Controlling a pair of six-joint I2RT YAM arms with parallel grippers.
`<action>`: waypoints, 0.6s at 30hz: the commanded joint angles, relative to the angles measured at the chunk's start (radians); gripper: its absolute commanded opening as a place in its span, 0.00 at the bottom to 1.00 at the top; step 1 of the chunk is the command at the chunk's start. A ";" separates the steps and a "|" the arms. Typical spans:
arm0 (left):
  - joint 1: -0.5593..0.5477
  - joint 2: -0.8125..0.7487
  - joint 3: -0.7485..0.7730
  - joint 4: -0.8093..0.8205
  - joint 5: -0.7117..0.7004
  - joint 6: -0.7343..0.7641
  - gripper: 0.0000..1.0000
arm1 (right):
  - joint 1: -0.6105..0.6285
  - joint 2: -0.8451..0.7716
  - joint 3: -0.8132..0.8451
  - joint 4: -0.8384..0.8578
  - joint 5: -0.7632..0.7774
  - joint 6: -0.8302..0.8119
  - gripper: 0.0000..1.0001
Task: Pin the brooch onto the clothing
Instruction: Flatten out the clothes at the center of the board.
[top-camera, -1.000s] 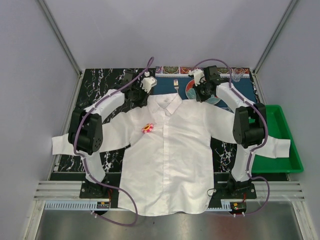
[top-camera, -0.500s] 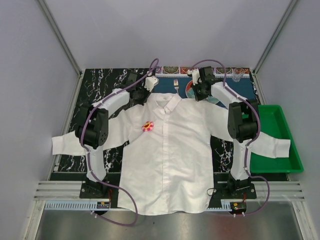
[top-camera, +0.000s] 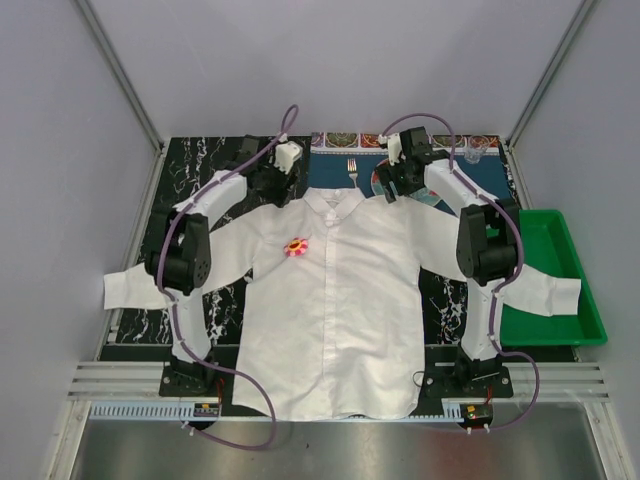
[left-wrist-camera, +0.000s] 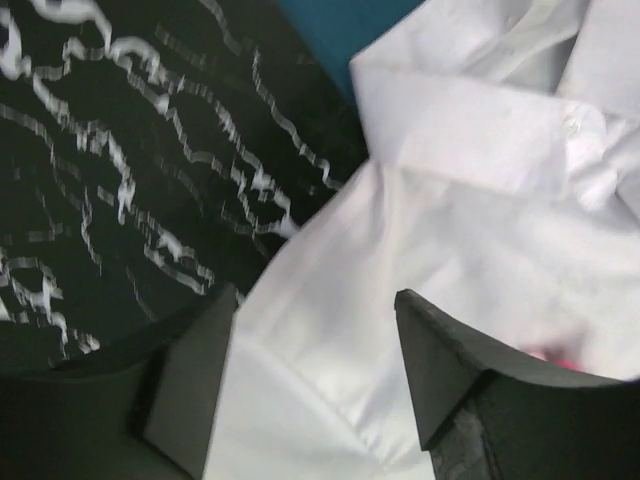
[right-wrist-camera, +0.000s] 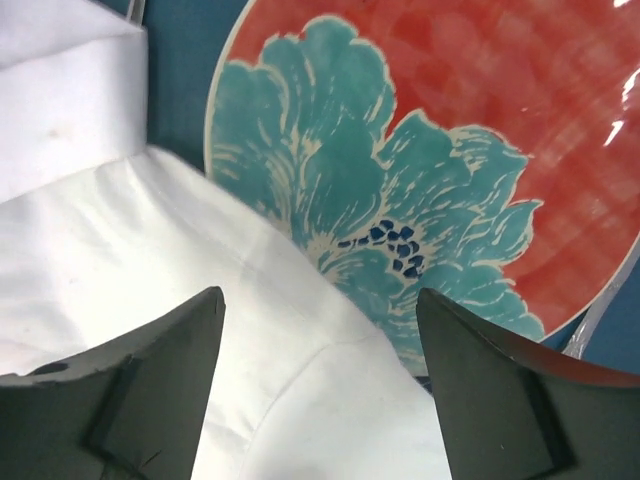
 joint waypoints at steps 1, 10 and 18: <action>0.139 -0.245 -0.121 -0.067 0.144 0.033 0.72 | -0.002 -0.124 0.036 -0.172 -0.070 -0.057 0.84; 0.255 -0.419 -0.422 -0.314 0.211 0.302 0.70 | 0.174 -0.307 -0.159 -0.500 -0.382 -0.212 0.76; 0.271 -0.278 -0.430 -0.305 0.166 0.256 0.63 | 0.458 -0.316 -0.374 -0.461 -0.445 -0.252 0.52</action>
